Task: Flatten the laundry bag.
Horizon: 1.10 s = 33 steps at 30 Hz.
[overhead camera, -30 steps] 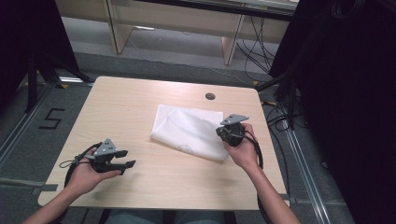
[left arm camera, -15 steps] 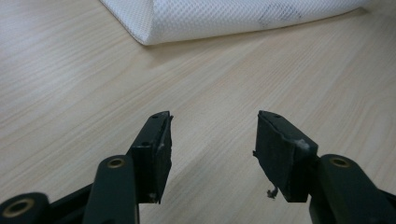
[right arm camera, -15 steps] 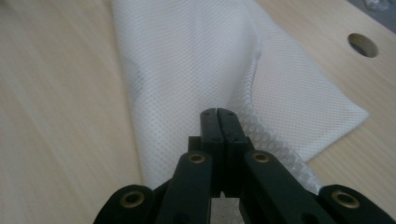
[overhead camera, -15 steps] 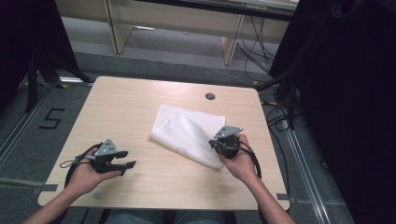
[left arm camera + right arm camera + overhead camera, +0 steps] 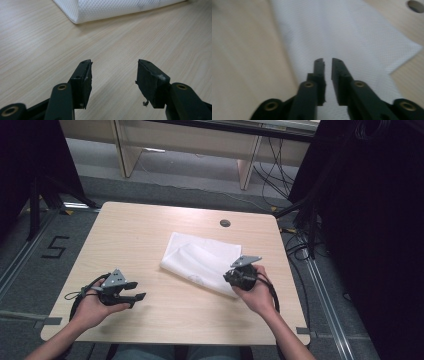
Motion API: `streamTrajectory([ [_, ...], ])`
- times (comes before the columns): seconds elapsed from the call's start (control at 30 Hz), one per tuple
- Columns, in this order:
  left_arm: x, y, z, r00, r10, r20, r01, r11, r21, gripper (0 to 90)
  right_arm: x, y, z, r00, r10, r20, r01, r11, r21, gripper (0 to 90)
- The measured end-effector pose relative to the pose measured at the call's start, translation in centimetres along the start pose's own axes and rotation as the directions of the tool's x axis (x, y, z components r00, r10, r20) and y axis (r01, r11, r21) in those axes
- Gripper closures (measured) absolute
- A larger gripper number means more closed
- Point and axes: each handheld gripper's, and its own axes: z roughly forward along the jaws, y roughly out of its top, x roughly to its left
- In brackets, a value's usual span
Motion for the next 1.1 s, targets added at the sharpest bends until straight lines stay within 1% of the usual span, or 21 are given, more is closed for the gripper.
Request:
streamTrajectory([
  [0.03,0.0,0.0,0.0,1.0,0.002,0.002,-0.002,1.0,0.0,45.2,-0.9,0.3,0.2,0.9996,0.016,0.025,-0.016,1.0,-0.005,70.2],
  [0.07,0.0,0.0,0.0,1.0,0.002,0.002,-0.002,1.0,0.0,45.2,-0.9,0.3,0.2,0.9996,0.016,0.025,-0.016,1.0,-0.005,70.2],
  [0.1,0.0,0.0,0.1,1.0,0.0,-0.001,0.0,1.0,-0.006,45.2,-2.6,0.9,1.0,0.9974,0.048,0.055,-0.049,0.999,0.015,62.3],
  [0.13,0.0,-0.1,0.1,1.0,-0.002,-0.001,0.002,1.0,-0.005,45.2,-3.4,1.1,1.7,0.9961,0.059,0.066,-0.06,0.998,0.011,58.8],
  [0.17,0.0,-0.1,0.1,1.0,-0.002,0.0,0.002,1.0,-0.006,45.1,-3.9,1.2,2.4,0.9939,0.095,0.055,-0.097,0.995,0.029,55.1],
  [0.2,0.2,0.0,0.0,0.9997,0.025,-0.001,-0.025,0.9997,0.006,45.1,-4.3,1.3,2.8,0.9945,0.094,0.046,-0.097,0.993,0.064,52.7],
  [0.23,0.2,0.0,0.0,0.9997,0.025,-0.001,-0.025,0.9997,0.006,45.0,-4.3,1.3,2.8,0.9945,0.094,0.046,-0.097,0.993,0.064,52.7],
  [0.3,0.3,0.0,-0.1,0.9995,0.033,0.0,-0.033,0.9994,0.006,45.0,-5.1,1.4,4.6,0.992,0.115,0.051,-0.118,0.991,0.061,49.6],
  [0.33,0.3,0.0,-0.1,0.9996,0.027,0.001,-0.027,0.9996,0.008,44.9,-5.7,1.4,5.6,0.993,0.113,0.034,-0.116,0.987,0.107,48.5],
  [0.4,0.3,0.0,-0.1,0.9994,0.033,0.006,-0.033,0.9994,0.013,44.9,-5.8,1.3,6.2,0.9924,0.117,0.037,-0.12,0.987,0.11,48.2],
  [0.43,0.3,-0.1,-0.1,0.9994,0.035,0.007,-0.035,0.9993,0.015,44.9,-5.8,1.3,6.5,0.9886,0.146,0.035,-0.15,0.979,0.14,47.9],
  [0.47,0.0,-0.1,0.1,0.9999,-0.004,0.011,0.004,1.0,-0.001,44.8,-6.0,1.2,6.9,0.9917,0.122,0.043,-0.127,0.981,0.147,48.0],
  [0.5,0.1,-0.1,0.0,0.9999,0.013,0.01,-0.013,0.9999,0.004,44.8,-6.0,1.1,7.4,0.9929,0.106,0.055,-0.114,0.98,0.164,48.6],
  [0.57,0.1,0.0,0.0,0.9996,0.026,0.007,-0.026,0.9997,-0.005,44.7,-5.8,0.9,7.8,0.9897,0.138,0.038,-0.143,0.969,0.201,53.2],
  [0.6,0.1,0.0,0.0,0.9996,0.026,0.007,-0.026,0.9997,-0.005,44.8,-5.8,0.9,7.8,0.9897,0.138,0.038,-0.143,0.969,0.201,53.2],
  [0.63,0.1,0.0,0.0,0.9994,0.034,0.006,-0.034,0.9994,0.008,44.8,-5.9,0.8,8.1,0.9935,0.111,0.023,-0.114,0.978,0.177,62.8],
  [0.7,0.1,0.0,0.1,0.9995,0.029,0.009,-0.029,0.9996,0.006,44.7,-5.6,0.9,7.9,0.9924,0.122,0.018,-0.123,0.971,0.203,66.8],
  [0.73,0.1,0.0,0.0,0.9994,0.036,0.002,-0.036,0.9992,0.015,44.8,-5.3,1.1,7.9,0.9966,0.082,0.005,-0.081,0.975,0.208,74.7],
  [0.9,0.1,0.0,0.0,0.9989,0.047,0.002,-0.047,0.9988,0.016,44.8,-5.0,1.3,8.0,0.9978,0.066,-0.001,-0.065,0.973,0.221,81.2],
  [0.93,0.1,0.0,0.0,0.9995,0.031,0.01,-0.031,0.9994,0.017,44.7,-4.9,1.4,8.0,0.9996,0.026,0.014,-0.028,0.975,0.222,86.4],
  [1.1,0.1,0.0,0.1,0.9995,0.029,0.011,-0.029,0.9996,0.005,44.8,-4.5,1.5,7.7,0.9995,0.021,0.024,-0.026,0.974,0.223,89.6],
])
